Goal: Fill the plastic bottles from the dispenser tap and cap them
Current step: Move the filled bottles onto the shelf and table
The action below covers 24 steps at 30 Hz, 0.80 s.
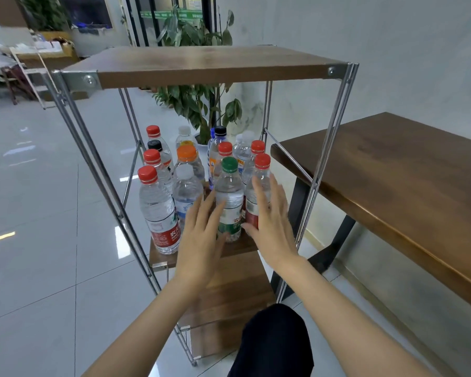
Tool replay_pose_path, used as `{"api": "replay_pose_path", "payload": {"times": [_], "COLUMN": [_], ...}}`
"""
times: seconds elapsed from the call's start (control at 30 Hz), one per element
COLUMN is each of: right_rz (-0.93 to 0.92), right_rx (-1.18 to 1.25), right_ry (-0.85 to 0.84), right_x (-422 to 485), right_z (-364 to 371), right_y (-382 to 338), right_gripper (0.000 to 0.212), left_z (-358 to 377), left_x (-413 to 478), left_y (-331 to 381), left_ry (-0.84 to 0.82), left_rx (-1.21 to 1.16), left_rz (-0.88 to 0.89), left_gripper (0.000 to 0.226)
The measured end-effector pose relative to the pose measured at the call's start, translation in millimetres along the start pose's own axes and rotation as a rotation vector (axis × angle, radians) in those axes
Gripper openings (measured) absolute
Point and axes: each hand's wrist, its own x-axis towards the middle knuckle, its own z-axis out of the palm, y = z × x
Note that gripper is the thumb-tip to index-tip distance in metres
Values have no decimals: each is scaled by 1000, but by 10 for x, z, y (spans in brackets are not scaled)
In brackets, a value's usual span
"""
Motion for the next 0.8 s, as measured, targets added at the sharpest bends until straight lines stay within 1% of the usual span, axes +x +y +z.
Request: {"api": "replay_pose_path", "payload": {"times": [0.07,0.17,0.23,0.33,0.43,0.53,0.6,0.8], "right_rz": [-24,-110,-209,-329,-323,-292,-285,-299], "right_rx": [-51,-116,-183,-369,-470,-498,-496,-450], "right_ry": [-3,-17,-60,-173,-274,-320,-327,-311], "right_x": [-152,-365,-470,-571,-605,-585,-572,-563], "right_z": [132,314,436,595,702,778,811,840], "right_y": [-9,5,43,142,244,313,324,304], "right_gripper": [112,105,99,95,95,95,96,97], "left_z": [50,97,144,218,214,201,224,280], "left_x": [-171,-335,-410,-546,-649,-670,-667,-635], "left_y": [-197,-401,-478,-578,-699,-796,-848,-825], "left_ry": [-22,-73,-128,-264,-326,-394,-423,-440], "left_rx": [123,178,214,381,500,621,668,697], "left_rz": [73,156,184,269,248,215,223,221], "left_gripper": [72,60,59,67,75,76,74,72]}}
